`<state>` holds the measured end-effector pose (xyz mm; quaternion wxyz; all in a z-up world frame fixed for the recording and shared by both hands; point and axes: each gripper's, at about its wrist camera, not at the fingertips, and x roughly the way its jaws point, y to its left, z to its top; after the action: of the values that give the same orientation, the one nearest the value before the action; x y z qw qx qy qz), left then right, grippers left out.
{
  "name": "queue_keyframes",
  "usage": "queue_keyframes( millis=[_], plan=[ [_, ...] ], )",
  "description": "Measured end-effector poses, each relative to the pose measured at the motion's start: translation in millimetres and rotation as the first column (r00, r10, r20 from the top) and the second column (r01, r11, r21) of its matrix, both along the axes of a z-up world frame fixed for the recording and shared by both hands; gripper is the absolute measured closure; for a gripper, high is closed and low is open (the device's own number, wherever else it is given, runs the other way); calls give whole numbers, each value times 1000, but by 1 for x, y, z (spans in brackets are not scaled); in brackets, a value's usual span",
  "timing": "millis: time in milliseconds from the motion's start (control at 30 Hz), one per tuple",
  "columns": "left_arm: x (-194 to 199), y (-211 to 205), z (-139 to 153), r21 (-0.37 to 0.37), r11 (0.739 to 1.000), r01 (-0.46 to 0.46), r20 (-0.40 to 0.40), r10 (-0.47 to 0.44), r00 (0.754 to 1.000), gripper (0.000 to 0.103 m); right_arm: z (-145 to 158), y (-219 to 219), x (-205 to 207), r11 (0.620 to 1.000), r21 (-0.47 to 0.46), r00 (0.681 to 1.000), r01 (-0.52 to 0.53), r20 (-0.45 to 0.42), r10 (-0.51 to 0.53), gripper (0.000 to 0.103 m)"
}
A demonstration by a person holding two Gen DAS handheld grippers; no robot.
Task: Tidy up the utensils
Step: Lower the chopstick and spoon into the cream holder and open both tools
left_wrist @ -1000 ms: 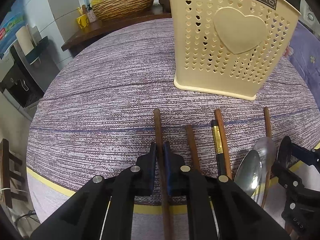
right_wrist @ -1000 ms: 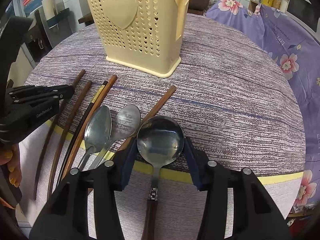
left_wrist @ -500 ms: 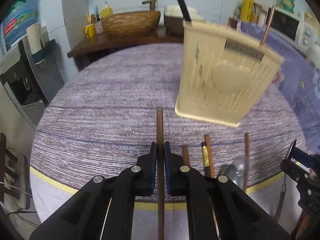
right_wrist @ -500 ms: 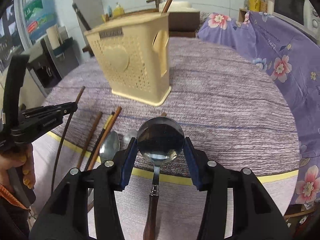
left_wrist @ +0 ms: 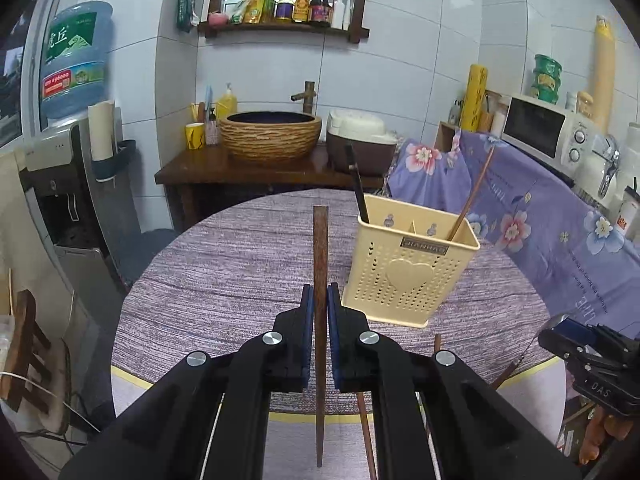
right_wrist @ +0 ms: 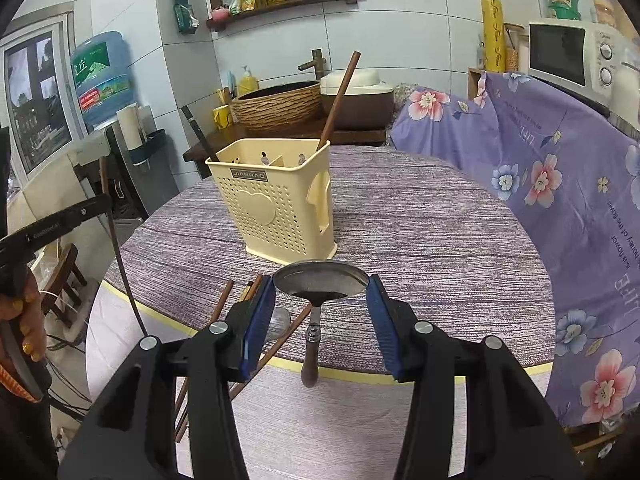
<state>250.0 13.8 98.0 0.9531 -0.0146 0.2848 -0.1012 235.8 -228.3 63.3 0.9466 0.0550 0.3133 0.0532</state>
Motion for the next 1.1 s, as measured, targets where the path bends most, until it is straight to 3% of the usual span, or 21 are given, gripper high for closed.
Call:
queue_keyframes(
  millis=[567, 700, 867, 1000, 1100],
  plan=[
    [1, 0, 24, -24, 999, 23, 64, -21, 998, 95, 14, 2, 5, 999, -38, 999, -9, 33, 10, 55],
    [8, -6, 56, -51, 996, 73, 121, -66, 990, 95, 43, 5, 16, 999, -35, 996, -31, 78, 34, 55],
    [26, -29, 112, -51, 990, 130, 269, -111, 957, 95, 102, 18, 41, 996, -82, 981, -24, 192, 40, 55],
    [56, -41, 141, -135, 983, 127, 290, -84, 953, 95, 142, 25, 71, 997, -83, 962, -3, 271, 26, 55],
    [76, -51, 149, -151, 985, 88, 327, -34, 944, 95, 153, 27, 90, 997, -74, 953, 12, 304, 11, 55]
  ],
)
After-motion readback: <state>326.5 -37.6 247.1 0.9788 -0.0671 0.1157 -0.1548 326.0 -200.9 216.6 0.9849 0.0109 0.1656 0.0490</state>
